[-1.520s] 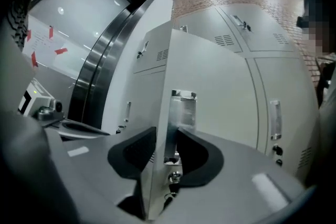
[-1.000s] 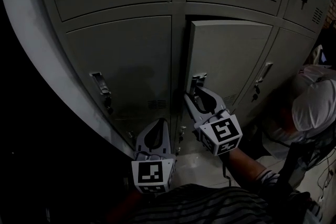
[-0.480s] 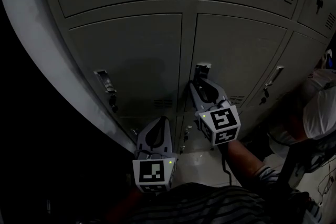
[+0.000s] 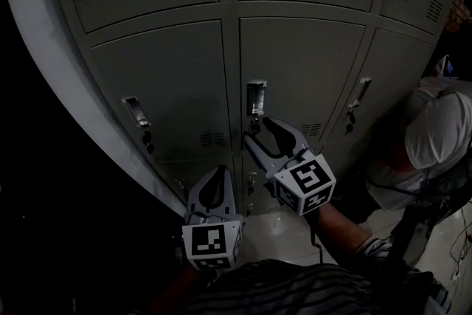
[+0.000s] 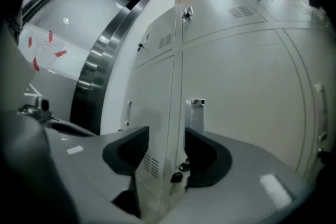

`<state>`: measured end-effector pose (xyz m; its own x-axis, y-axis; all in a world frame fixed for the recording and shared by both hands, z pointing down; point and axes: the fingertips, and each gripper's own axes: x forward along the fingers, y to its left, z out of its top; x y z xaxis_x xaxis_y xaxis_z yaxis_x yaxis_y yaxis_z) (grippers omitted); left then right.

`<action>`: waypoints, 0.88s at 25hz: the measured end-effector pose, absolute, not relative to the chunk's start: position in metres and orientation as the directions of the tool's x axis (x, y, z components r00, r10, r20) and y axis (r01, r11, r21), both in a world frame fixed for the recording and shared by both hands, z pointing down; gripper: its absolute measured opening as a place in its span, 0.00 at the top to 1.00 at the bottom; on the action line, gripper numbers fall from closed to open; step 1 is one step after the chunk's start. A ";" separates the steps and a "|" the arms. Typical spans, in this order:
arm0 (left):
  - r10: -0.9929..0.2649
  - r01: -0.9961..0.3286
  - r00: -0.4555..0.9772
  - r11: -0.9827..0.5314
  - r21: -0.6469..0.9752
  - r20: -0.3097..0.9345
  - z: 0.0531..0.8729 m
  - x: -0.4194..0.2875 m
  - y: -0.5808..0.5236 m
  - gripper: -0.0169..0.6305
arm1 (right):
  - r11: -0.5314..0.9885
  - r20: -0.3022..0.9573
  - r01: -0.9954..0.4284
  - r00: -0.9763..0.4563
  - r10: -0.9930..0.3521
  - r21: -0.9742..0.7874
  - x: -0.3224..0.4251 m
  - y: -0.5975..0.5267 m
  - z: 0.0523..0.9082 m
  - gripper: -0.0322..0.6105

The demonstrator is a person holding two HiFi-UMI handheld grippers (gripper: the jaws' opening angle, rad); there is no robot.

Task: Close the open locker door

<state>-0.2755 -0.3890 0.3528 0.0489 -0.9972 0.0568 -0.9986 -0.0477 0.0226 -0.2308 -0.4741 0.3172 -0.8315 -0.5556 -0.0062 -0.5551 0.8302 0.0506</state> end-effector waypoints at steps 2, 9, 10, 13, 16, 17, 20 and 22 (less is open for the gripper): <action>-0.998 -0.999 0.051 -0.050 0.012 0.030 0.351 -0.263 -0.378 0.97 | 0.844 -0.021 -0.536 -0.844 -0.536 0.016 -0.214 -0.442 0.316 0.63; -0.996 -0.996 0.084 -0.084 0.018 -0.005 0.335 -0.179 -0.301 0.97 | 0.864 -0.022 -0.499 -0.865 -0.501 -0.065 -0.128 -0.297 0.332 0.76; -0.996 -0.996 0.087 -0.087 0.019 -0.004 0.336 -0.164 -0.285 0.97 | 0.862 -0.015 -0.502 -0.864 -0.504 -0.070 -0.111 -0.278 0.337 0.81; -0.996 -0.996 0.088 -0.087 0.029 0.010 0.344 -0.118 -0.235 0.97 | 0.857 0.005 -0.508 -0.860 -0.510 -0.087 -0.060 -0.226 0.350 0.89; -0.996 -0.996 0.079 -0.078 0.045 0.033 0.357 -0.073 -0.181 0.97 | 0.849 0.016 -0.517 -0.855 -0.518 -0.112 -0.015 -0.179 0.351 0.94; -0.996 -0.996 0.073 -0.070 0.048 0.048 0.362 -0.061 -0.164 0.97 | 0.848 0.017 -0.518 -0.854 -0.520 -0.113 -0.002 -0.164 0.352 0.95; -0.995 -0.997 0.058 -0.055 0.047 0.081 0.365 -0.029 -0.117 0.97 | 0.849 0.025 -0.511 -0.858 -0.513 -0.135 0.030 -0.125 0.349 0.95; -0.995 -0.998 0.055 -0.053 0.036 0.082 0.359 -0.014 -0.091 0.97 | 0.854 0.017 -0.499 -0.865 -0.502 -0.147 0.043 -0.102 0.341 0.95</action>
<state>-0.0139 -0.0911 0.3587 0.0555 -0.9951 0.0819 -0.9979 -0.0527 0.0364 0.0432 -0.1020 0.3415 -0.8646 -0.5021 0.0170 -0.4989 0.8542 -0.1466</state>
